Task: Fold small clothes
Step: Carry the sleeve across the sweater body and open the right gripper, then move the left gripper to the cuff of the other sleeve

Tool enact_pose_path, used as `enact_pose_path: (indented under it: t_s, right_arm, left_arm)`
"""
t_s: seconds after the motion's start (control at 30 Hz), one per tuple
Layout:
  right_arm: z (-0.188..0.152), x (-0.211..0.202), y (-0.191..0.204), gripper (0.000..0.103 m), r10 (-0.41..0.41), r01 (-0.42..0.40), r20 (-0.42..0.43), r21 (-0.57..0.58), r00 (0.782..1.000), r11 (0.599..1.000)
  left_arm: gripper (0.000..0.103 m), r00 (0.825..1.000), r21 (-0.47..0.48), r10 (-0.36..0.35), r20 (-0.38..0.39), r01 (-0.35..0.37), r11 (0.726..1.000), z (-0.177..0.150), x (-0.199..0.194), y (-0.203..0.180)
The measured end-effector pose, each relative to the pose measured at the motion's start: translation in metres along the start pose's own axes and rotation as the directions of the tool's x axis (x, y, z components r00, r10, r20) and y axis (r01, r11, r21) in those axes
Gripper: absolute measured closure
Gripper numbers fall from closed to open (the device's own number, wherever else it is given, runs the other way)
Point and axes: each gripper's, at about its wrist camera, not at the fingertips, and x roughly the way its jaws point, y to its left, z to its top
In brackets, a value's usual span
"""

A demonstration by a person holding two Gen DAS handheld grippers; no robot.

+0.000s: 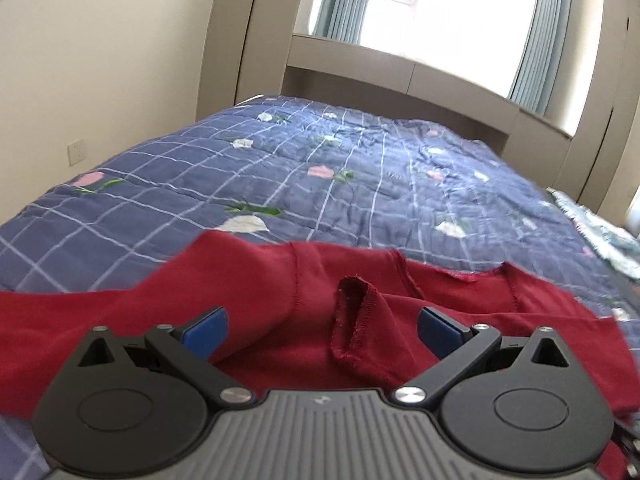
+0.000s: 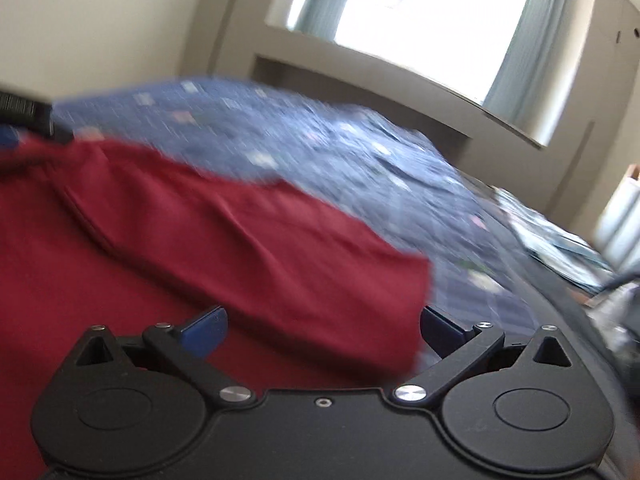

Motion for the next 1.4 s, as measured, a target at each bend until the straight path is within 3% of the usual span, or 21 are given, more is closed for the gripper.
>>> enact_pose_path:
  t_s: [0.17,0.27,0.37,0.53,0.7,0.77,0.97,1.13,1.3,1.4]
  right_arm:
    - [-0.023,0.002,-0.004,0.001,-0.098,0.099,0.062,-0.014,0.993,0.995]
    - [-0.021,0.013,-0.003,0.001,-0.202,0.205,0.091,-0.021,0.975,0.979]
    - [-0.019,0.02,-0.009,0.001,-0.301,0.302,0.119,0.007,0.946,0.953]
    - [-0.024,0.024,-0.039,0.001,-0.406,0.397,0.027,0.153,0.914,0.905]
    - [-0.039,0.033,-0.069,0.001,-0.29,0.308,-0.102,0.296,0.951,0.904]
    - [-0.041,0.033,-0.066,0.001,-0.3,0.332,-0.148,0.29,0.942,0.898]
    - [-0.053,0.015,-0.066,0.001,-0.302,0.323,-0.115,0.379,0.946,0.867]
    - [-0.054,0.0,-0.064,0.001,-0.319,0.305,-0.035,0.403,0.947,0.863]
    - [-0.04,0.005,-0.07,0.001,-0.252,0.207,0.058,0.415,0.966,0.886]
    - [-0.036,0.023,-0.073,0.001,-0.221,0.207,-0.013,0.41,0.975,0.889]
  left_arm:
    - [0.0,0.99,0.077,0.137,-0.035,-0.134,0.988,-0.018,0.029,-0.01]
    - [0.001,0.987,0.134,0.162,0.014,-0.162,0.978,-0.031,0.028,-0.016]
    - [0.0,0.987,0.129,0.161,0.012,-0.161,0.979,-0.03,0.026,-0.015]
    - [0.0,0.987,0.129,0.159,0.017,-0.16,0.979,-0.03,0.025,-0.015]
    - [0.0,0.987,0.128,0.157,0.016,-0.158,0.979,-0.03,0.026,-0.014]
    - [0.0,0.987,0.129,0.159,0.017,-0.16,0.979,-0.03,0.026,-0.014]
    - [0.0,0.987,0.133,0.162,0.021,-0.163,0.978,-0.031,0.026,-0.015]
    - [0.0,0.987,0.133,0.162,0.02,-0.163,0.978,-0.031,0.026,-0.015]
    - [0.0,0.987,0.132,0.162,0.02,-0.163,0.978,-0.031,0.025,-0.015]
    - [0.0,0.987,0.133,0.162,0.02,-0.164,0.978,-0.031,0.025,-0.015]
